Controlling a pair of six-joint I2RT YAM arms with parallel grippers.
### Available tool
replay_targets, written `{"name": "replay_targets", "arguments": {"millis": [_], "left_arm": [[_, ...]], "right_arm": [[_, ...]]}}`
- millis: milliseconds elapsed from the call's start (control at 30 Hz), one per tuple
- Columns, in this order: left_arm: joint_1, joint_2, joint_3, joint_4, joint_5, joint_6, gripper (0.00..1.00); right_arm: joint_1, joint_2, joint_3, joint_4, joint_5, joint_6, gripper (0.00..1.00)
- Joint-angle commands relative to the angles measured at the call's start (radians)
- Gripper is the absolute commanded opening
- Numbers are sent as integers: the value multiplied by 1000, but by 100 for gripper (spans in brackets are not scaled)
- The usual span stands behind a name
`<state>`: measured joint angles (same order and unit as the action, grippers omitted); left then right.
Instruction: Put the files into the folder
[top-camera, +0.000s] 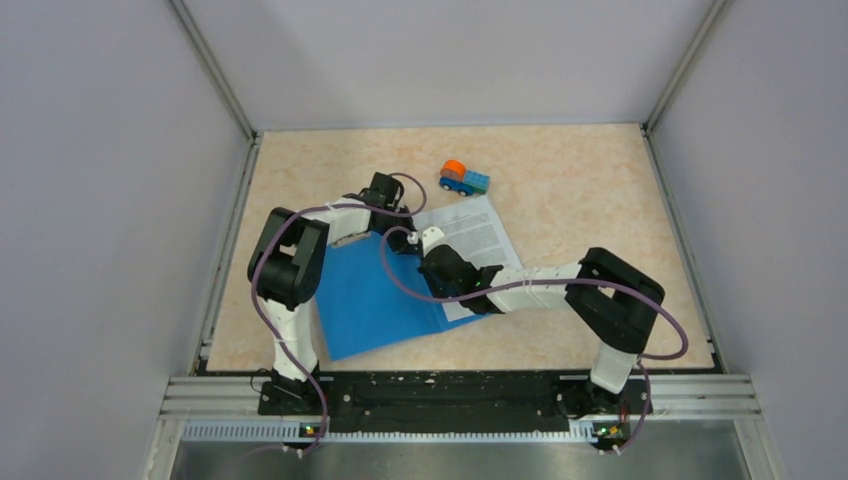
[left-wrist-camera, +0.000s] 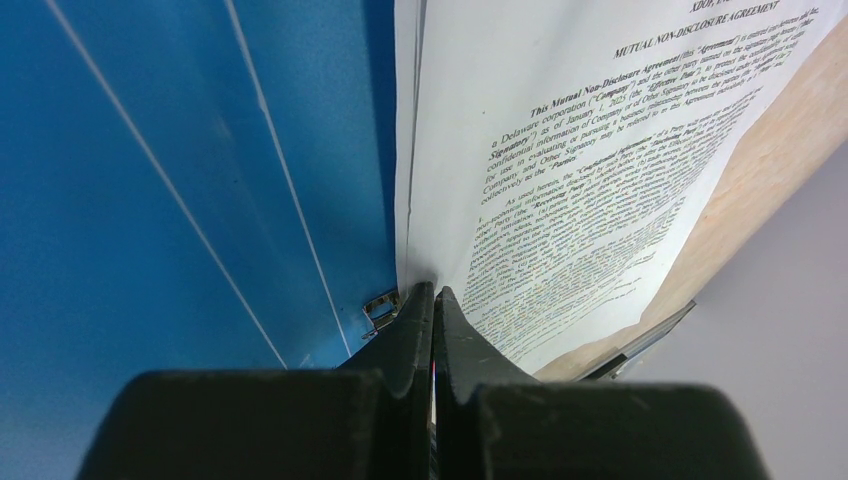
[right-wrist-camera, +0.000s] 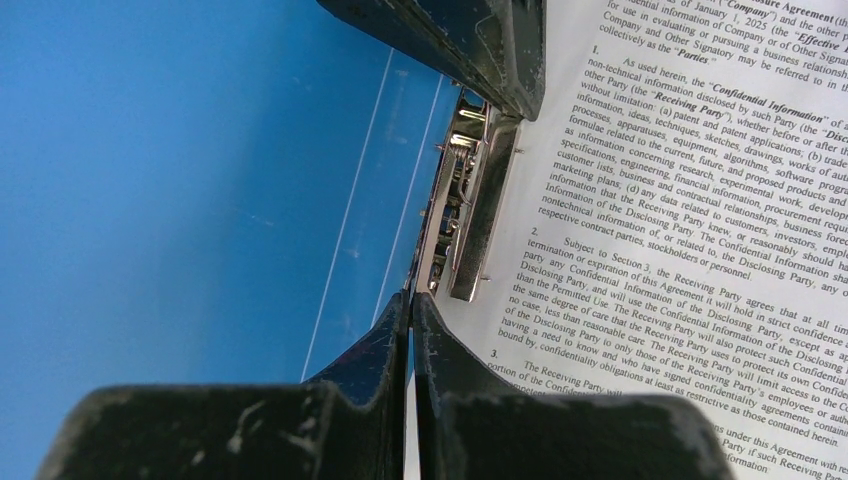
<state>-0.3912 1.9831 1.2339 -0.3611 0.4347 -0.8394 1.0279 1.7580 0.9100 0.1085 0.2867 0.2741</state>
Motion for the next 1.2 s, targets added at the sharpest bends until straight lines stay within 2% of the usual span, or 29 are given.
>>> {"name": "replay_targets", "arguments": {"millis": [0, 367, 833, 1167], "left_arm": [[-9, 77, -60, -20, -159, 27, 0], [-10, 82, -61, -16, -155, 21, 0], [-12, 83, -63, -11, -158, 14, 0], [-15, 80, -59, -12, -157, 12, 0]], "right_arm": [[11, 75, -52, -183, -21, 14, 0], [11, 115, -23, -183, -77, 6, 0], [12, 131, 14, -154, -247, -36, 0], [8, 93, 27, -177, -209, -15, 0]]}}
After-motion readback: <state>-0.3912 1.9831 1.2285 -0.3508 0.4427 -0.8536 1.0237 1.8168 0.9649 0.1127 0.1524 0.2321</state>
